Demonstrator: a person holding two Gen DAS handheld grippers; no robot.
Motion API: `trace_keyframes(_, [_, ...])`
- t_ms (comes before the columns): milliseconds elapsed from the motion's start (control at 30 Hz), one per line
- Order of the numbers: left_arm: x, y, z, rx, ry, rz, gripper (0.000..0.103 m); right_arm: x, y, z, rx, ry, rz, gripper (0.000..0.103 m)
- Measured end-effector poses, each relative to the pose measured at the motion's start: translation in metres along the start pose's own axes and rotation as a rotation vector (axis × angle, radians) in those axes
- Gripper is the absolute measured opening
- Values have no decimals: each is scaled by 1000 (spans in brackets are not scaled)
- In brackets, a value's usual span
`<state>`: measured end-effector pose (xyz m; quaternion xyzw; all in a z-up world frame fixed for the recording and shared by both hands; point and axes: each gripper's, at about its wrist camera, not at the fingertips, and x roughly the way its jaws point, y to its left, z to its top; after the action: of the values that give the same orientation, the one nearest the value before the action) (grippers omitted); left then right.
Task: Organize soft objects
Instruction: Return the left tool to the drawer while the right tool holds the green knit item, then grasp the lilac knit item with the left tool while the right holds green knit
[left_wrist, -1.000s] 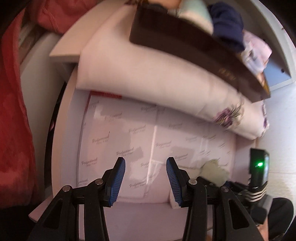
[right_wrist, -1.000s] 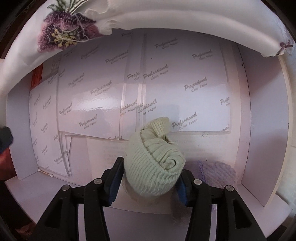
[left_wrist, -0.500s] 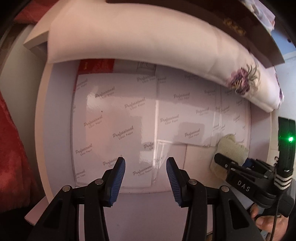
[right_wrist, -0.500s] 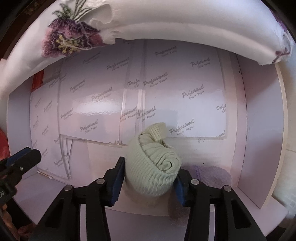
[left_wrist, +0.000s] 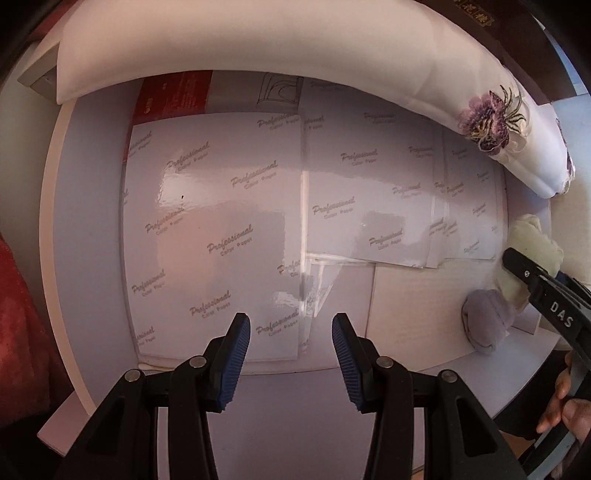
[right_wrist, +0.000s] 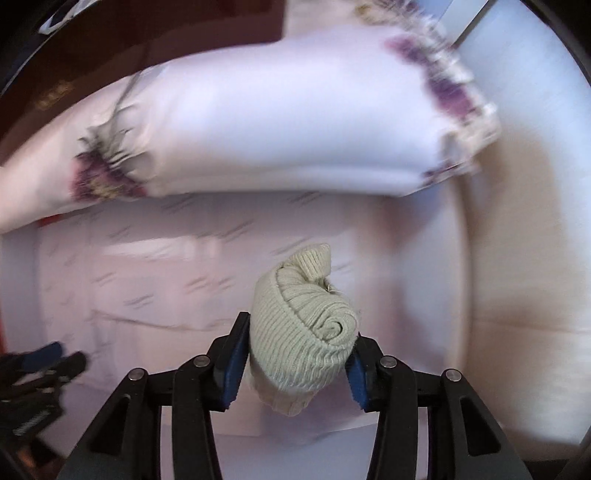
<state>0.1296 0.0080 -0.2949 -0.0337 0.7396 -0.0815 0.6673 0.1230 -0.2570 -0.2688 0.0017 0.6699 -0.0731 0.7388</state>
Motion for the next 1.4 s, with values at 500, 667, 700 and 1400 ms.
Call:
trace_keyframes(500, [-1,2,9,-27,-8,-20,47,31,-37,-11,331,235,410,44])
trace_keyframes(667, [0,8,10,-39,-1,-21,47,13,-25,0,242,135,302,44])
trace_keyframes(700, [1,8,10,-38,0,-21,47,10,-21,1,205,112,237,44])
trace_keyframes(1400, [9,9,12,-52,0,-35,47,18,4,1,213,174,377,44])
